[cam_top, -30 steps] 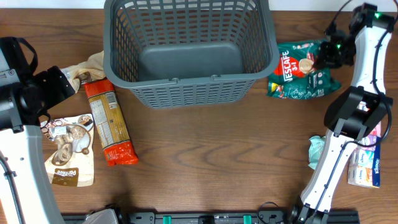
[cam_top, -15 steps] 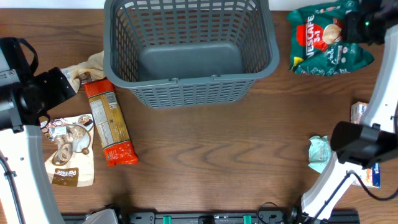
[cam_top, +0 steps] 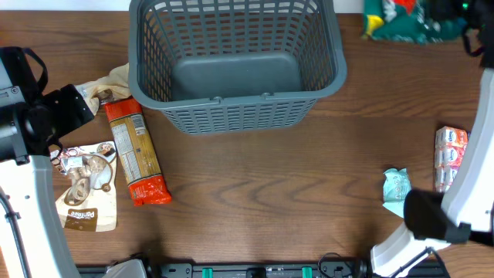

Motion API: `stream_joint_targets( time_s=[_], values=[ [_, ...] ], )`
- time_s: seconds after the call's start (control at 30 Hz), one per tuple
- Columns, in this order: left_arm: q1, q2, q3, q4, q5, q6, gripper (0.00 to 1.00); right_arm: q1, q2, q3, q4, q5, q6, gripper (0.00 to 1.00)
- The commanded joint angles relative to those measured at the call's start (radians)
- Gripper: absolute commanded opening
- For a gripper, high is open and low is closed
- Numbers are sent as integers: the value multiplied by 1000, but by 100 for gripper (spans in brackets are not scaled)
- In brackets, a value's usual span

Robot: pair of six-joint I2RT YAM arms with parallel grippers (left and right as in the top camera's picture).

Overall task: Pack container
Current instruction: 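Move the Nescafé bag over the basket and open the right gripper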

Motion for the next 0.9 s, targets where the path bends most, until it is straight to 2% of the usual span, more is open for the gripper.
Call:
stream_joint_targets(
  time_s=[0.0, 0.2, 0.33, 0.87],
  values=[
    [-2, 3, 16, -5, 0, 10, 99, 137, -55, 31, 66, -124, -95, 1],
    [-2, 3, 16, -6, 0, 10, 99, 360, -3, 30, 108, -161, -241, 1],
    [-2, 3, 16, -7, 0, 10, 99, 452, 76, 30, 86, -161, -280, 1],
    [-2, 3, 16, -13, 0, 9, 99, 483, 466, 30, -64, -159, -276, 1]
  ],
)
